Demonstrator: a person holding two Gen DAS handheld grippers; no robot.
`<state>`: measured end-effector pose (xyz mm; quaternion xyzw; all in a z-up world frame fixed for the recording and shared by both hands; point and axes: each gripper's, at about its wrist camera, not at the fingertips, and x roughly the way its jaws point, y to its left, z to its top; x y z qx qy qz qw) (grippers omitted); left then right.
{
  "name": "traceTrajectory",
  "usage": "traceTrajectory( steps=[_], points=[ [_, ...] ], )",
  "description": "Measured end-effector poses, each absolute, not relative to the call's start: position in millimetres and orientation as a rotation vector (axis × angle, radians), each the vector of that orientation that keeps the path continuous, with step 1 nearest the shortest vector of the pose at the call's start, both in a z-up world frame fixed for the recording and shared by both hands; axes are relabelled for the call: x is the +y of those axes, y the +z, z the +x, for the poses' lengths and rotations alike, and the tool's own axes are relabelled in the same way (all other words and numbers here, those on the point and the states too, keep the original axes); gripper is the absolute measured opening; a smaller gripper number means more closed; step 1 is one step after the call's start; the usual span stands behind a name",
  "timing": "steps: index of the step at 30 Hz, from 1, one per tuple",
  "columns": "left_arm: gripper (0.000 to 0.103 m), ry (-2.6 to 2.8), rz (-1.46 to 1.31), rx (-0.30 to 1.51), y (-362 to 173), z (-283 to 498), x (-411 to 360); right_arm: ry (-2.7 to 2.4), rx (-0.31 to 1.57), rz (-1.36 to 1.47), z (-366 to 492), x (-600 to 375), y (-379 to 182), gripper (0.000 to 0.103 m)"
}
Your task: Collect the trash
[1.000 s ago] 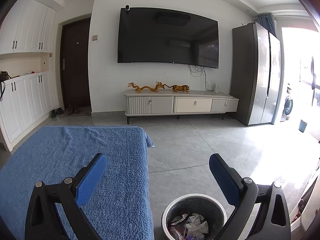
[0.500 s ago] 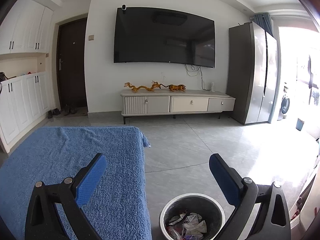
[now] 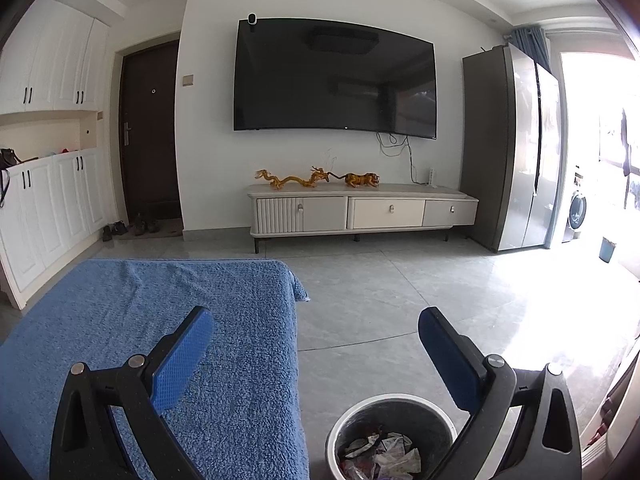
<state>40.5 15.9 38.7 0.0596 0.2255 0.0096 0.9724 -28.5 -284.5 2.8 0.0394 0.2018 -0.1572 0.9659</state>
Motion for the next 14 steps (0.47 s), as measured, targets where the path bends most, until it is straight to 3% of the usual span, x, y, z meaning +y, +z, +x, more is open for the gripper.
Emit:
traceTrajectory(
  steps=[14],
  points=[
    [0.082, 0.002, 0.125, 0.457, 39.2, 36.0, 10.1, -0.32, 0.403, 0.086, -32.5, -286.5, 4.8, 0.103]
  ],
)
